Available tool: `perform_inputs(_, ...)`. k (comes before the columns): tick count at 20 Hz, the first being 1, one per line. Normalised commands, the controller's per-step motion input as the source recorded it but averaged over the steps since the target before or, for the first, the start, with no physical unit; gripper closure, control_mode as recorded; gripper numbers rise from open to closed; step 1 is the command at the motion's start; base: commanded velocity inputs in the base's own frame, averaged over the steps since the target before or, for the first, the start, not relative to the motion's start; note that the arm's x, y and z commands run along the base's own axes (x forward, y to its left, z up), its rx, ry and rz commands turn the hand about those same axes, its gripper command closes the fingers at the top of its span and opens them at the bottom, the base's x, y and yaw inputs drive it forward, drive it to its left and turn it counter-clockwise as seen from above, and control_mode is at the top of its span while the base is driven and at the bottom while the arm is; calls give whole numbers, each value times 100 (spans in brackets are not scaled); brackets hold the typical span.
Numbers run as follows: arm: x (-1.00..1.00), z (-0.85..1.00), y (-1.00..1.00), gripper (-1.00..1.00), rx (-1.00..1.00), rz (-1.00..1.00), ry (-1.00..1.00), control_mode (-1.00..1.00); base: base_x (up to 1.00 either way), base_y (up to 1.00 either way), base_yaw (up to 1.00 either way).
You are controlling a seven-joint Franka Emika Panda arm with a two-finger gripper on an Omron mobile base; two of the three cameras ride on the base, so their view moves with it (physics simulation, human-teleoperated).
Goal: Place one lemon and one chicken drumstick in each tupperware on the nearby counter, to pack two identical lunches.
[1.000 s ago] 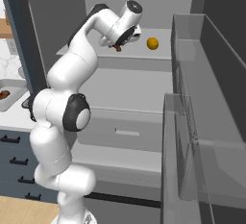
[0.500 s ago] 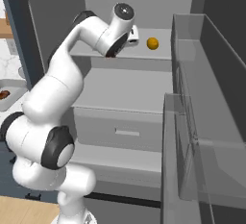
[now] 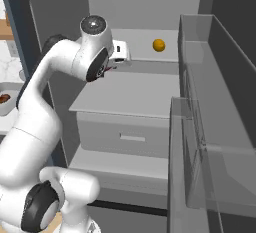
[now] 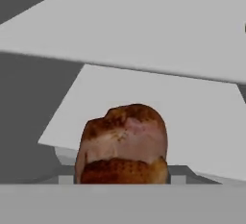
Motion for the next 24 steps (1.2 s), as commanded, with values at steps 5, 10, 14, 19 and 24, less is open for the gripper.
perform_inputs(5,-100,-15,0,100,-1,-4,40,-100,0,0,0)
perform_inputs(10,-100,-60,0,100,0,0,35,-100,0,0,0)
perform_inputs(14,-88,-60,3,100,0,0,37,-100,0,0,0)
perform_inputs(19,-77,-74,6,100,0,0,27,-100,0,0,0)
perform_inputs(24,-54,-32,6,100,0,0,19,100,-15,3,0)
